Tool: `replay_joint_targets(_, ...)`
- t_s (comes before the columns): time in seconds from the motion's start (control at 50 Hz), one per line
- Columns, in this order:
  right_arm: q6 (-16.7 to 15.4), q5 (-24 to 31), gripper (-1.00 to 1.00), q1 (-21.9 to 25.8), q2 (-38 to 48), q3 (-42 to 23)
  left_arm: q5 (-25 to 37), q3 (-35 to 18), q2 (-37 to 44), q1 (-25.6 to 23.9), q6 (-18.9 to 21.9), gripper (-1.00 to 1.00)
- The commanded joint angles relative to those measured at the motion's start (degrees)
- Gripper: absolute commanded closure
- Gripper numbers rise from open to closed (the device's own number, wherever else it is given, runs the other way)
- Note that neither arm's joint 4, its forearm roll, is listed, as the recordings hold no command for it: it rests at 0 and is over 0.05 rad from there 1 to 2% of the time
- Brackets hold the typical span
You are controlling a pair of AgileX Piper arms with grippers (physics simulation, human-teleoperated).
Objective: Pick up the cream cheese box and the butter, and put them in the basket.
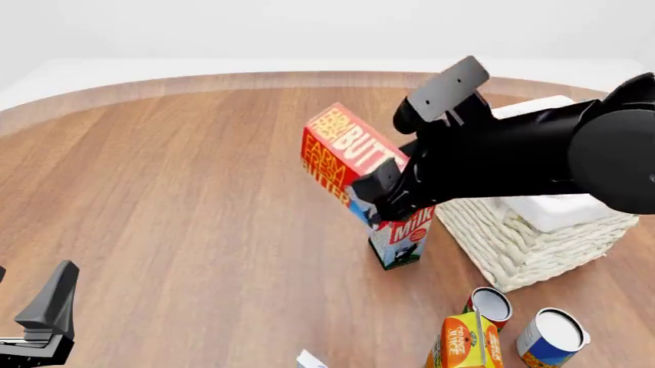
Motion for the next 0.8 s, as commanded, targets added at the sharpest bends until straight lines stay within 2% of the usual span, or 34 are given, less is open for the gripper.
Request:
replay_joint_targets(0.02,-1.34,0.42,1.00,-3.78,-3.52,-4.37,0.00,0.00,0.00,0.00,0.00,-1.00)
replay_joint_targets(0.18,-2.14,0.81,1.00,-7.69,-4.77,-7.28,0.00,0.00,0.00,0.00,0.00,-1.00)
replay_joint_targets(0.34,-2.19,1.85,1.00,-14.62,-5.26,-11.05,0.00,0.00,0.00,0.00,0.00,-1.00)
replay_joint_targets(0.46,-2.53,2.13,1.00,-18.73,-5.18,-11.09,0.00,0.00,0.00,0.00,0.00,-1.00)
replay_joint_targets(0.66,-1.34,3.52,1.00,-24.97,-6.98,-13.26,0.00,0.00,0.00,0.00,0.00,-1.00)
replay_joint_targets(0.7,-0.67,5.57,1.00,-25.99,-6.70,-15.93,0.00,0.00,0.00,0.00,0.00,-1.00)
replay_joint_targets(0.8,0.80,4.41,1.00,-29.48,-7.73,-14.26,0.00,0.00,0.00,0.00,0.00,-1.00)
